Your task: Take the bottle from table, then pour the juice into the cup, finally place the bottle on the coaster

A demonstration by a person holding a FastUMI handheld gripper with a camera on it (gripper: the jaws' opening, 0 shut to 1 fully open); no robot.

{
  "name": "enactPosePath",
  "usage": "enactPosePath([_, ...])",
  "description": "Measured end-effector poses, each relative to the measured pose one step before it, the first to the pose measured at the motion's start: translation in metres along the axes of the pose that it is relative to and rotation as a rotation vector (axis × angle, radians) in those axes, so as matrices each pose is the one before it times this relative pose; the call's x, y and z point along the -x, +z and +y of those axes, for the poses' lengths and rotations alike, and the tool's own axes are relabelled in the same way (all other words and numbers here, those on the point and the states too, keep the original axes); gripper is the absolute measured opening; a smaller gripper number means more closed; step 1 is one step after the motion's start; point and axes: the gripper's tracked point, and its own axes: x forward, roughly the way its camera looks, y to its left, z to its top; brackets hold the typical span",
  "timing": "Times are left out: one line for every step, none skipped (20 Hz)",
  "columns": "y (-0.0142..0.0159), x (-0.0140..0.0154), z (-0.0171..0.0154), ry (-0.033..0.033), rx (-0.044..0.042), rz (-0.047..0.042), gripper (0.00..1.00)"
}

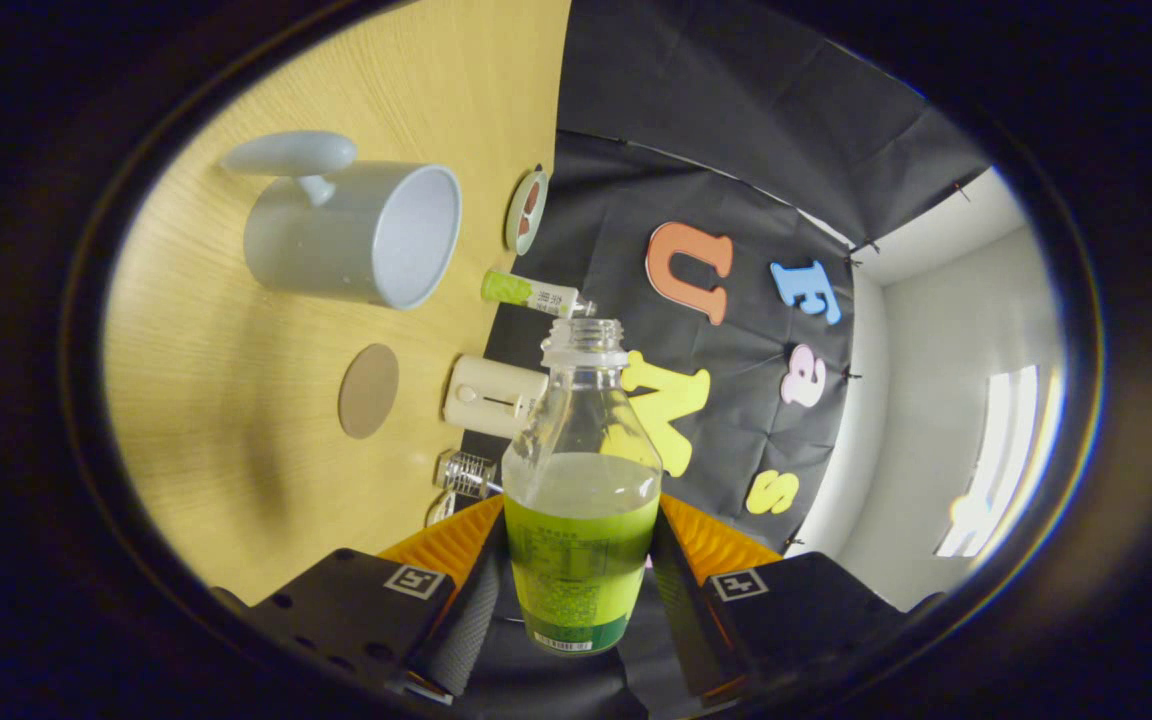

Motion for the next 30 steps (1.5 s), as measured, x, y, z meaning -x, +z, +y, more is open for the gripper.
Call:
enactPosePath([0.00021,-0.00073,-0.00163,-0.00191,0.01633,-0.00217,0.81])
enactPosePath([0.0034,-0.00349,-0.00184,0.00102,0.01548,-0.00231,0.81])
enactPosePath([0.00124,-0.00051,-0.00233,-0.00199,0.01058,-0.00283,0.81])
enactPosePath([0.00122,-0.00114,-0.00166,-0.00191,0.01303,-0.00295,0.81])
enactPosePath([0.00093,-0.00022,-0.00159,-0.00164,0.01364,-0.00154,0.81])
enactPosePath([0.00027,-0.00127,-0.00079,-0.00109,0.01092,-0.00137,0.81])
enactPosePath([-0.00042,-0.00053,-0.00031,0.00399,0.01119,0.0012,0.81])
enactPosePath([-0.00164,-0.00278,0.00138,0.00634,0.00907,0.00266,0.81])
enactPosePath([-0.00167,-0.00036,0.00068,0.00186,0.01173,0.00416,0.81])
enactPosePath([0.00055,-0.00058,-0.00015,-0.00471,0.01407,0.00041,0.81])
enactPosePath([-0.00007,0.00089,-0.00122,-0.00206,0.00849,-0.00062,0.81])
enactPosePath([0.00117,0.00034,-0.0008,-0.00148,0.00029,-0.00174,0.81])
enactPosePath([0.00065,0.00074,-0.00044,-0.0017,0.0055,0.00036,0.81])
enactPosePath([0.00141,0.00033,-0.0014,-0.00613,0.01534,-0.00206,0.81])
enactPosePath([0.00149,0.00074,-0.00223,-0.01192,0.01649,-0.00674,0.81])
enactPosePath([0.00099,-0.00022,0.00011,-0.0055,0.0151,-0.00467,0.81])
enactPosePath([0.00107,0.00107,-0.00019,-0.00194,0.01345,-0.00251,0.81])
enactPosePath([0.00293,0.0012,-0.0004,-0.00376,0.01154,-0.00477,0.81])
enactPosePath([0.00217,0.00103,-0.00017,-0.00065,0.01129,-0.00346,0.81])
enactPosePath([0.00226,0.00011,-0.00177,-0.0077,0.00685,-0.00368,0.81])
enactPosePath([0.00097,0.00037,-0.00051,-0.0012,0.00503,-0.00342,0.81])
enactPosePath([-0.00025,-0.00262,-0.00294,-0.00267,0.00218,0.00002,0.81])
enactPosePath([-0.0022,-0.00139,-0.00141,0.00037,0.00202,0.00834,0.81])
enactPosePath([-0.00209,-0.00323,-0.00036,0.0021,0.00452,0.00548,0.81])
enactPosePath([-0.00104,-0.00107,0.0002,0.00243,0.00623,0.00559,0.81])
enactPosePath([-0.00098,-0.00221,0.0001,-0.00177,0.01068,0.0015,0.81])
enactPosePath([0.00025,0.00058,-0.00143,-0.00855,0.01562,-0.00189,0.81])
enactPosePath([0.00028,0.00121,0.00077,-0.00579,0.00872,-0.00124,0.81])
enactPosePath([0.00036,0.00224,0.00003,-0.00218,0.0021,-0.00184,0.81])
enactPosePath([0.00123,0.00003,0.00121,0.00314,0.00132,-0.00189,0.81])
